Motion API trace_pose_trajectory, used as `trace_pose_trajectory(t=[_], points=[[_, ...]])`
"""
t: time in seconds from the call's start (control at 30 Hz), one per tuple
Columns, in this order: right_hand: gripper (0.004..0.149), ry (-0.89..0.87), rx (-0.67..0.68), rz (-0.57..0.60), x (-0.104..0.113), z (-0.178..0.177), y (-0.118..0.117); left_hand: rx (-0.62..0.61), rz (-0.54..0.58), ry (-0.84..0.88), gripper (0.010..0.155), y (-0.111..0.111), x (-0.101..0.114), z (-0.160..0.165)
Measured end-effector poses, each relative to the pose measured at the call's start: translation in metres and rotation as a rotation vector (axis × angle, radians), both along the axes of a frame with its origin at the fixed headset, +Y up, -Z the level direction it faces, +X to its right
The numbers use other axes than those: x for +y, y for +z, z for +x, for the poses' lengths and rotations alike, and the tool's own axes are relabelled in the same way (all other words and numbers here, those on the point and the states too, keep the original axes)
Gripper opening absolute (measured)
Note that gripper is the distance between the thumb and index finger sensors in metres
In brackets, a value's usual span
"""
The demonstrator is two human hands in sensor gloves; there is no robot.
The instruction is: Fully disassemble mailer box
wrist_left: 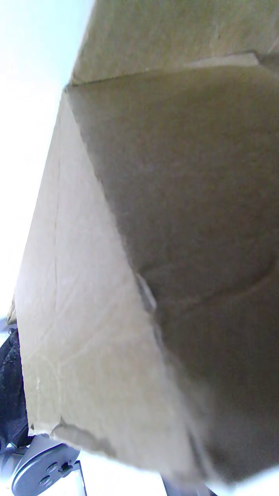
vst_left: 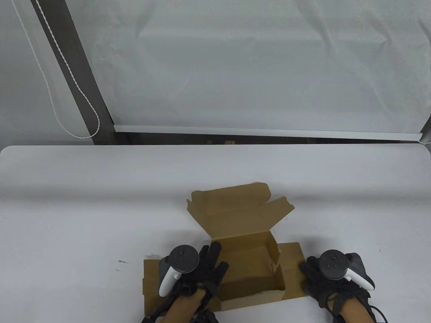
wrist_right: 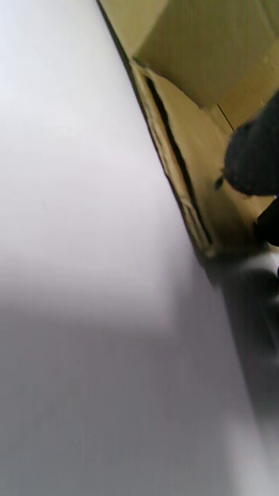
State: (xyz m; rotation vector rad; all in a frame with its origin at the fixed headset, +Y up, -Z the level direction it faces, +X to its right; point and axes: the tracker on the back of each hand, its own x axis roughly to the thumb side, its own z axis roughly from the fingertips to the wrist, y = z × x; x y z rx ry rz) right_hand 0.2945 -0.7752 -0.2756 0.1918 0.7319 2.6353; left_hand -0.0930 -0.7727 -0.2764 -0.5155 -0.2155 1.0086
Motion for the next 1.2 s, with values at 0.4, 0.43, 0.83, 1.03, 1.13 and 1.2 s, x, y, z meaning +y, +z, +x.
trace_pose_trajectory(t=[0.4,0.43,0.83,1.03,1.13,1.2], points=[[0.097,0.177,0.356,0.086,-0.014,-0.061,0.010,0.003,0.000,0.004,0.072,0.000,0.000,0.000],[0.089,0.159,0.315,0.160,-0.011,-0.059,0.008,0.008,0.000,0.005,0.072,0.000,0.000,-0.001],[0.090,0.023,0.265,0.131,-0.012,-0.042,0.003,-0.009,0.004,-0.031,0.075,-0.001,0.002,-0.001],[0.105,0.139,0.291,0.111,-0.024,-0.058,0.008,-0.005,-0.021,0.029,0.081,-0.003,-0.003,-0.007],[0.103,0.129,0.243,0.116,-0.024,-0.057,0.007,-0.031,-0.031,0.022,0.085,-0.003,-0.002,-0.006],[0.102,0.142,0.242,0.137,-0.022,-0.058,0.007,-0.038,-0.023,-0.013,0.086,-0.003,-0.001,-0.005]])
